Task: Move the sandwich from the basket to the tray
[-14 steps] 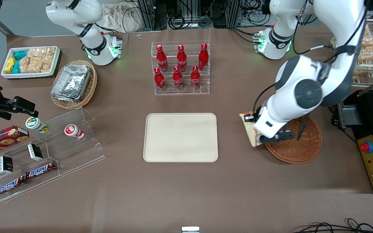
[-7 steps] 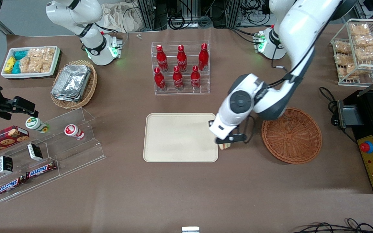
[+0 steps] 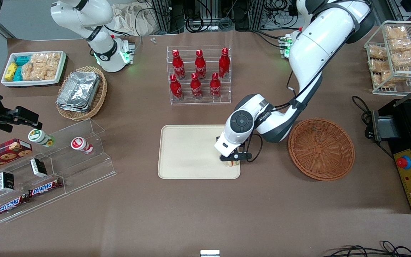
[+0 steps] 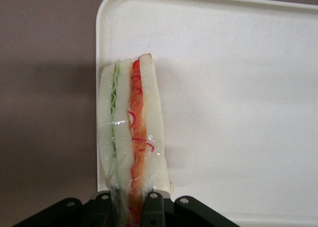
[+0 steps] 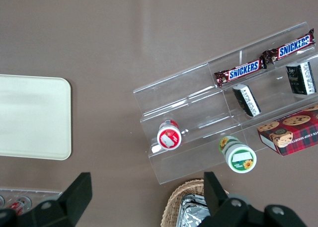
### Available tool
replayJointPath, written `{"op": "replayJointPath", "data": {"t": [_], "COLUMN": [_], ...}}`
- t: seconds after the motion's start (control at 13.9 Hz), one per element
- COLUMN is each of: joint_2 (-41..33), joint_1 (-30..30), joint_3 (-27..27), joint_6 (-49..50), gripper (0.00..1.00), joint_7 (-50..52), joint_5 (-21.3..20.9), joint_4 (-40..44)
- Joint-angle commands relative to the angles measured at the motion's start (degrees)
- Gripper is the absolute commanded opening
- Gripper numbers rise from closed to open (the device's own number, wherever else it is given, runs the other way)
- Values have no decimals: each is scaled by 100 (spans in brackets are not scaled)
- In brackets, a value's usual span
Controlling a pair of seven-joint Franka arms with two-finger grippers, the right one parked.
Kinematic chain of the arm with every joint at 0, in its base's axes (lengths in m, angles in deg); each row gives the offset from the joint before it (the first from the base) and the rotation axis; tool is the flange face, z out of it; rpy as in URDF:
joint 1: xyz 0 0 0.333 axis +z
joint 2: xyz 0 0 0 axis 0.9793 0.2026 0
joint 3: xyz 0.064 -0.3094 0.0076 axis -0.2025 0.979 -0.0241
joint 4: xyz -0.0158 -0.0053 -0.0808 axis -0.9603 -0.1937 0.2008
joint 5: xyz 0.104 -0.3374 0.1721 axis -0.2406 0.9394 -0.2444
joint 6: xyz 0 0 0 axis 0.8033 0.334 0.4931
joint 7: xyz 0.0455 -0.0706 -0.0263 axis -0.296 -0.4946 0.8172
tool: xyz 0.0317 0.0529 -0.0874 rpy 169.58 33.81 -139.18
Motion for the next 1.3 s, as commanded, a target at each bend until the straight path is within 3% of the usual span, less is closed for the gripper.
{"op": "replayJointPath", "data": {"t": [0.0,0.07,0.14,0.5,0.72,0.86,1.23], "joint_2": [92,110,110,-127,-460,-863,-1875], "joint_1": [-135,-126,-135,-30,224,470,1462], "joint_3": [-42,-42,-42,-42,1,2,-68], "joint_6": [-7,-7,-24,177,1089,1398,2689], "gripper": [18,33,98,100,100,100,100], "joint_7": [22,12,73,109,30,-110,-2180], "joint_5": [-349,-367,-393,-324,-297,-35,766], "joint_4": [180,180,189,504,856,822,760]}}
